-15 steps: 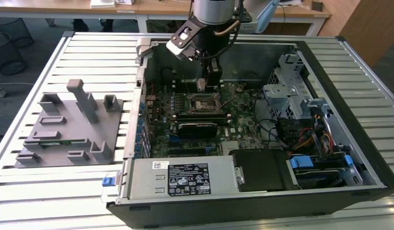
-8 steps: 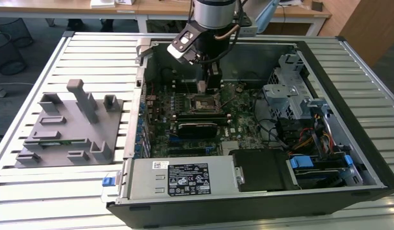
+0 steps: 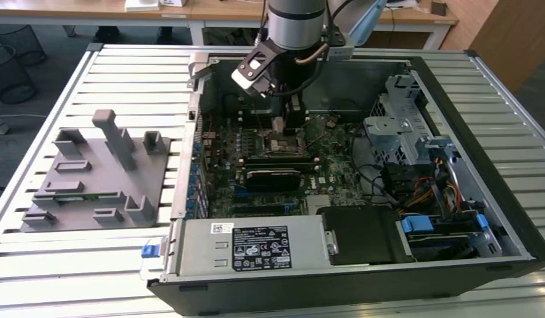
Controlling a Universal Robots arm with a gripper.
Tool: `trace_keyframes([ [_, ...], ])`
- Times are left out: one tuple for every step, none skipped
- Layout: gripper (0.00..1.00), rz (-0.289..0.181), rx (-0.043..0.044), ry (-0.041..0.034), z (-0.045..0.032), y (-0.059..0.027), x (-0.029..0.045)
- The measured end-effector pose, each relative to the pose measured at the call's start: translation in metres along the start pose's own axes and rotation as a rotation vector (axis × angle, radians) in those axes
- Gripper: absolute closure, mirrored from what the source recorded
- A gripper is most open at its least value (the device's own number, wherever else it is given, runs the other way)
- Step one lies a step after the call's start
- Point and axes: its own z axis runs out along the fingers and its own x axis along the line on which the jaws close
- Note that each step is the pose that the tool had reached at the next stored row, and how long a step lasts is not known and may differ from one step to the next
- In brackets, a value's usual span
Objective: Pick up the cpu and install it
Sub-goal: 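Place the cpu into insertion slot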
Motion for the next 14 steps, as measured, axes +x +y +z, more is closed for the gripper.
trace_keyframes([
  [0.47, 0.0, 0.0, 0.0, 0.0018, -0.0001, 0.0],
  [0.47, 0.0, -0.0001, 0.0001, 0.0036, -0.0001, 0.0],
  [0.47, 0.0, 0.0, 0.0, 0.0054, -0.0002, 0.0],
  [0.47, 0.0, -0.0001, 0.0001, 0.0073, -0.0002, 0.0001],
  [0.47, 0.0, -0.0001, -0.0008, 0.0086, -0.0003, 0.0001],
  [0.47, 0.0, 0.0, -0.0028, 0.0097, -0.0003, 0.0001],
  [0.47, 0.0, 0.0001, -0.0045, 0.0107, -0.0004, 0.0001],
  [0.47, 0.0, 0.0002, -0.0047, 0.0118, -0.0004, 0.0001],
  [0.47, 0.0, 0.0002, -0.0048, 0.0134, -0.0004, 0.0001],
  [0.47, 0.001, 0.0002, -0.0048, 0.0152, -0.0005, 0.0001],
  [0.47, 0.001, 0.0001, -0.0046, 0.017, -0.0005, 0.0001],
  [0.47, 0.002, 0.0001, -0.0042, 0.0189, -0.0006, 0.0002],
  [0.47, 0.002, 0.0001, -0.004, 0.0208, -0.0007, 0.0002],
  [0.47, 0.002, 0.0001, -0.004, 0.0224, -0.0007, 0.0002],
])
